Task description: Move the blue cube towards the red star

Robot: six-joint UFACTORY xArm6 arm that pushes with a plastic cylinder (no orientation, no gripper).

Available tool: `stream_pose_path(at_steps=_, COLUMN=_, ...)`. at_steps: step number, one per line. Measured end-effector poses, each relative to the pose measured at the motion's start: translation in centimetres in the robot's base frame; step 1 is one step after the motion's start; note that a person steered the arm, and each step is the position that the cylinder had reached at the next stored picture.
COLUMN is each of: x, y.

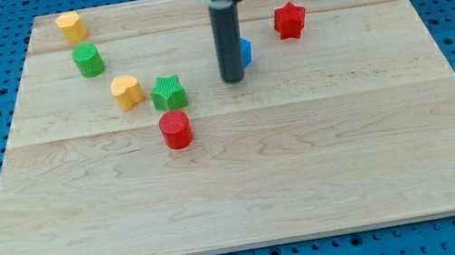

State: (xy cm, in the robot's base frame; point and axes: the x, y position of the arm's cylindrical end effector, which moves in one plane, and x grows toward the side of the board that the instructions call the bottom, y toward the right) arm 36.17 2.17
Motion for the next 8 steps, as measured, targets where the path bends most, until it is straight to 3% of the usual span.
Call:
stream_pose_path(at_steps=1, x=-1.7, y=-9.4)
stream_pose_path(at_steps=2, x=-2.2, y=-10.9)
stream_pose_path(at_steps=3, x=-6.5, y=-7.0)
stream_pose_path(at_steps=4, x=-4.0, y=0.6)
stream_pose_path(at_steps=5, x=-4.4, y=-1.7)
stream_pose_path(at_steps=6, x=-5.7, y=6.2)
stream_pose_path(at_steps=8, x=-8.7, y=6.7)
